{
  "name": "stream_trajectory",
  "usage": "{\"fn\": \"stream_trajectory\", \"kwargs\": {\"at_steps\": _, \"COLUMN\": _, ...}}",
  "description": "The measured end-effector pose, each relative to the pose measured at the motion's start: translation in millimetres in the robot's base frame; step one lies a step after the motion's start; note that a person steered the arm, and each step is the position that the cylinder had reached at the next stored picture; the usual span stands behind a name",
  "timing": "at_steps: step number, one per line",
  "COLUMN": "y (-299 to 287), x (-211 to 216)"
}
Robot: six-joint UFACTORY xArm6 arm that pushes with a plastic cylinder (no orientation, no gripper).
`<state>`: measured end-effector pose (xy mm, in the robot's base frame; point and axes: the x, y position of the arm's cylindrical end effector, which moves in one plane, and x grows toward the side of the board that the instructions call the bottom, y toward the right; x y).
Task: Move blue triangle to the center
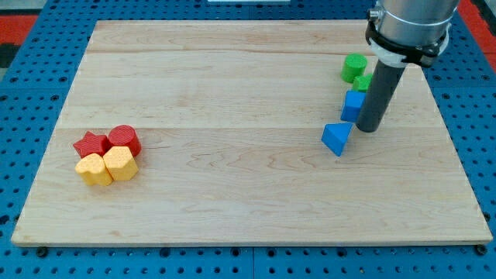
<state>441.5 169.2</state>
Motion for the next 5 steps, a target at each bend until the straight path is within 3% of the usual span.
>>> {"fn": "stream_trajectory", "kwargs": {"at_steps": 3, "y": -125.0, "x": 1.2}}
{"fn": "stream_trajectory", "kwargs": {"at_steps": 4, "y": -122.2, "x": -2.4}}
{"fn": "stream_trajectory", "kwargs": {"at_steps": 5, "y": -71.9, "x": -33.4}}
